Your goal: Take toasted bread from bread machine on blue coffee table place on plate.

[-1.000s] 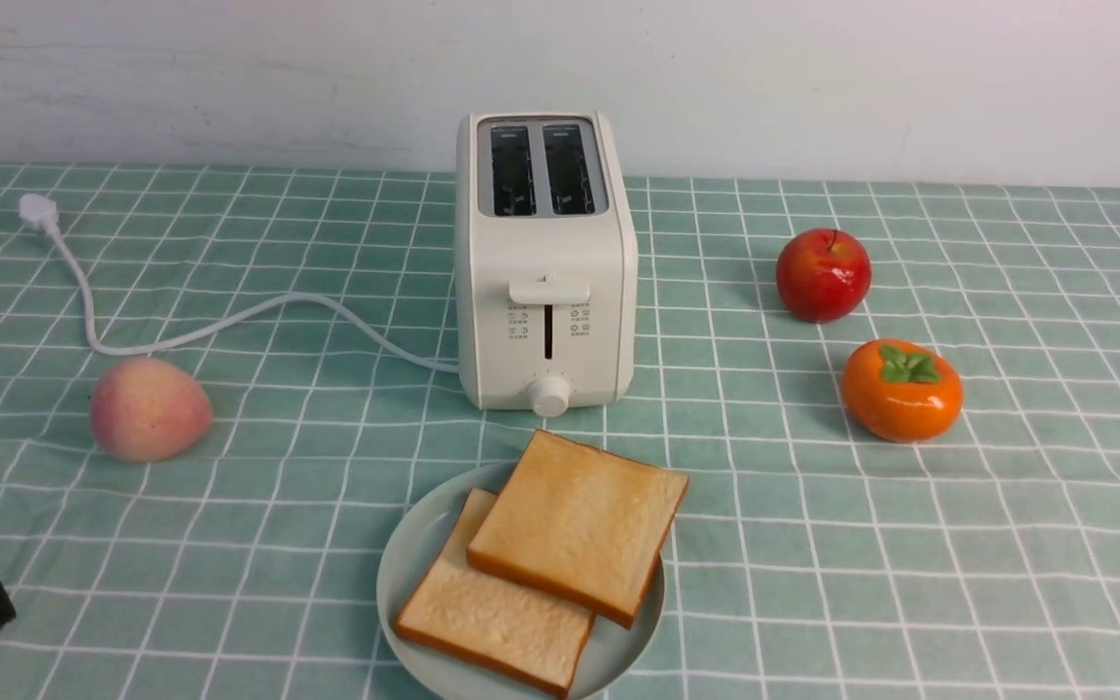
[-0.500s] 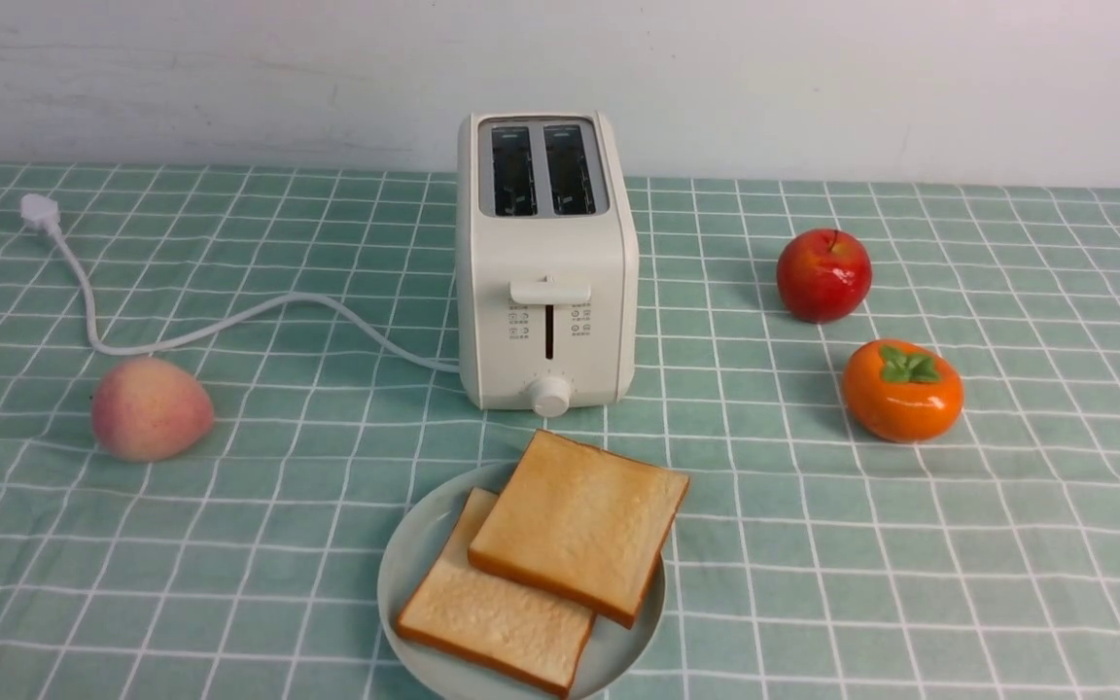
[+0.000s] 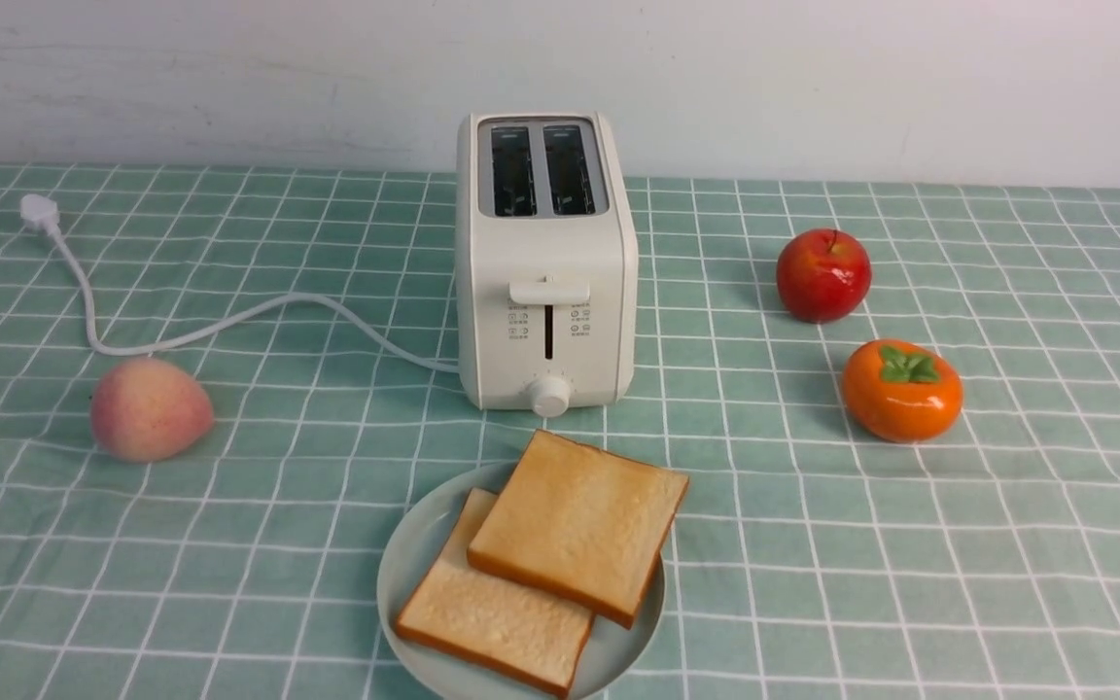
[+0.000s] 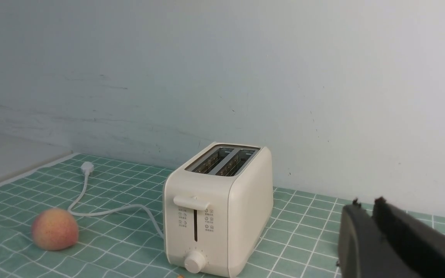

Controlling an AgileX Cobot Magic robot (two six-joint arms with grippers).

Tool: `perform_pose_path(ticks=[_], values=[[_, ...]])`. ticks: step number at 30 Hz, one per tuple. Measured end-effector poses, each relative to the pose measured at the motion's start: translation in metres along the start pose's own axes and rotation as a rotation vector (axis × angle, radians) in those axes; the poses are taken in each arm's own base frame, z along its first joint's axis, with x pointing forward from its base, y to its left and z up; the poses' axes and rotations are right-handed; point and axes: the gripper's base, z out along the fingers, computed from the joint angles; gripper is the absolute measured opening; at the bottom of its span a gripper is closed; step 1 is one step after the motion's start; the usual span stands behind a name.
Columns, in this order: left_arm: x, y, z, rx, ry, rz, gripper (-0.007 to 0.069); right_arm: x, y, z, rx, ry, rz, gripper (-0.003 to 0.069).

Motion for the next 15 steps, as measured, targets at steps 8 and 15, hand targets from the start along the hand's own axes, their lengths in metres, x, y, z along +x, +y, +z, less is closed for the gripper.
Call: perform_pose_path(ticks=[8, 15], values=[[0.0, 0.0, 0.0, 0.0, 0.0, 0.0, 0.0034, 0.0, 0.0, 0.0, 0.0, 0.0, 0.0, 0.0068], [0.0003, 0.0001, 0.0001, -0.001, 0.002, 0.0, 0.0038, 0.0, 0.0, 0.0, 0.0, 0.0, -0.006, 0.008]])
